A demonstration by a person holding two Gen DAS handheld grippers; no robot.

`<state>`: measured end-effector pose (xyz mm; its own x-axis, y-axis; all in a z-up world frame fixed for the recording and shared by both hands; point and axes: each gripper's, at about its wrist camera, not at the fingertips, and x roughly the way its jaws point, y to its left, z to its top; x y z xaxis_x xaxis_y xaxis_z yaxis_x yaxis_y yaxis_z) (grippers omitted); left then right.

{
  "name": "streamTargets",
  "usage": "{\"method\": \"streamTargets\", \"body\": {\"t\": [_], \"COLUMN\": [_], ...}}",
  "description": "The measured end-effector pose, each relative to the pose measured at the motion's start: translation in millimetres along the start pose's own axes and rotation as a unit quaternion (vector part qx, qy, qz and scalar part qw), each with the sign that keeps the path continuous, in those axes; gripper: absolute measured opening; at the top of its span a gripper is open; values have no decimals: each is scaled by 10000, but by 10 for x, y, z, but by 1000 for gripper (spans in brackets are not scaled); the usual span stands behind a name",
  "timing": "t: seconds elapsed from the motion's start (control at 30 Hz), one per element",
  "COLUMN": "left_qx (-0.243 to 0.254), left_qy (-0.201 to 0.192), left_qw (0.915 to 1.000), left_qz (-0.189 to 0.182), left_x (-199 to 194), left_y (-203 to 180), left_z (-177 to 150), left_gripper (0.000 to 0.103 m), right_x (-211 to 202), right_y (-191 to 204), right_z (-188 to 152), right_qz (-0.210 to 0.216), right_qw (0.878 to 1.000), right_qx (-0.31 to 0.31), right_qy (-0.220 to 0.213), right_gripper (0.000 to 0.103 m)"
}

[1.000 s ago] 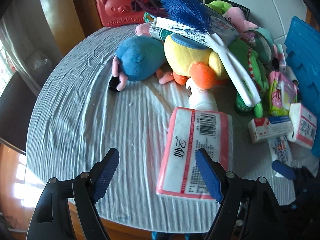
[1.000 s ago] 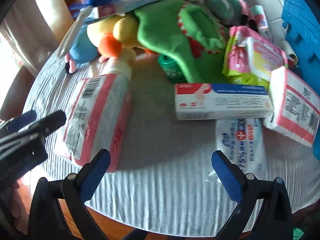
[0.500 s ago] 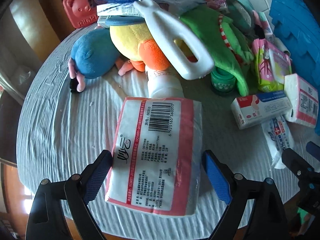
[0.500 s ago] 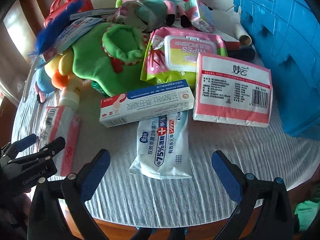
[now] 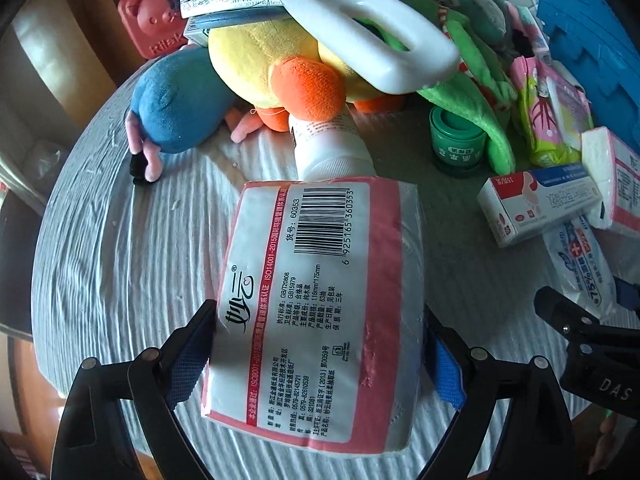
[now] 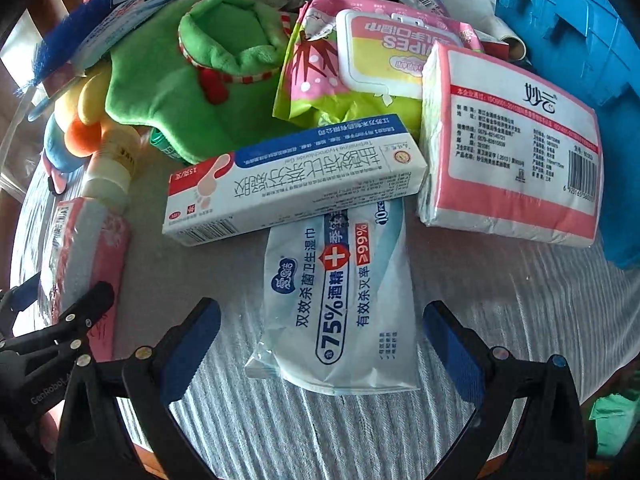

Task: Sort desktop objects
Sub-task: 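Grasp the pink-white tissue pack with the left tool while the right tool grasps the white wipes pack, then lift the tissue pack and wipes pack and carry them over the blue crate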

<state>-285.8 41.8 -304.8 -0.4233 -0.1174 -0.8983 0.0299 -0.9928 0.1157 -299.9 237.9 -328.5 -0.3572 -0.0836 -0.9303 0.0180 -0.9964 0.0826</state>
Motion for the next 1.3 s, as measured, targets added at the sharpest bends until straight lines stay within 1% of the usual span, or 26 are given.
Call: {"method": "streamTargets", "body": {"t": [0.03, 0.07, 0.1, 0.13, 0.17, 0.27, 0.37, 0.43, 0.6, 0.73, 0.83, 0.9, 0.97, 1.03, 1.2, 1.3], "left_qx": [-21, -46, -72, -98, -116, -79, -16, 44, 186, 288, 371, 426, 465, 485, 465, 451], "left_qy": [-25, -31, -35, -30, -36, -99, -206, -271, -410, -511, -572, -637, -717, -796, -1015, -1171], "left_qw": [10000, 10000, 9999, 9999, 9998, 9997, 9993, 9989, 9975, 9959, 9944, 9934, 9924, 9918, 9904, 9889], "left_qz": [-19, -44, -71, -100, -137, -195, -299, -378, -552, -695, -810, -854, -880, -872, -816, -792], "left_x": [-13, -25, -36, -39, -51, -105, -206, -267, -424, -552, -603, -663, -745, -820, -1010, -1140], "left_y": [10, 23, 36, 43, 52, 45, 20, -31, -159, -322, -338, -374, -421, -434, -381, -342], "left_z": [-6, -9, -12, -9, -14, 6, 12, 24, 48, 20, 18, 26, 45, 77, 163, 211], "left_gripper": [89, 88, 87, 87, 87, 86, 86, 86, 86, 86, 86, 86, 86, 86, 86, 86], "right_x": [8, 6, -3, -19, -36, -48, -87, -125, -320, -590, -758, -892, -954, -993, -1211, -1327], "right_y": [27, 50, 70, 85, 90, 92, 114, 135, 141, 93, 51, -92, -89, -65, -84, -24], "right_z": [-5, -10, -15, -18, -17, -14, -45, -74, -142, -162, -174, -177, -142, -85, -171, -101], "right_qz": [-75, -166, -272, -369, -427, -416, -364, -336, -367, -533, -549, -517, -484, -448, -365, -338], "right_qw": [10000, 9998, 9995, 9991, 9988, 9990, 9992, 9993, 9992, 9978, 9969, 9963, 9959, 9953, 9932, 9913], "right_qx": [-61, -110, -151, -184, -196, -174, -142, -127, -138, -129, -80, -104, -131, -173, -228, -273], "right_qy": [1, -13, -41, -77, -103, -70, -60, -59, -119, -372, -552, -671, -752, -840, -1081, -1243], "right_gripper": [103, 99, 88, 80, 66, 65, 60, 59, 55, 55, 55, 55, 55, 54, 54, 54]}}
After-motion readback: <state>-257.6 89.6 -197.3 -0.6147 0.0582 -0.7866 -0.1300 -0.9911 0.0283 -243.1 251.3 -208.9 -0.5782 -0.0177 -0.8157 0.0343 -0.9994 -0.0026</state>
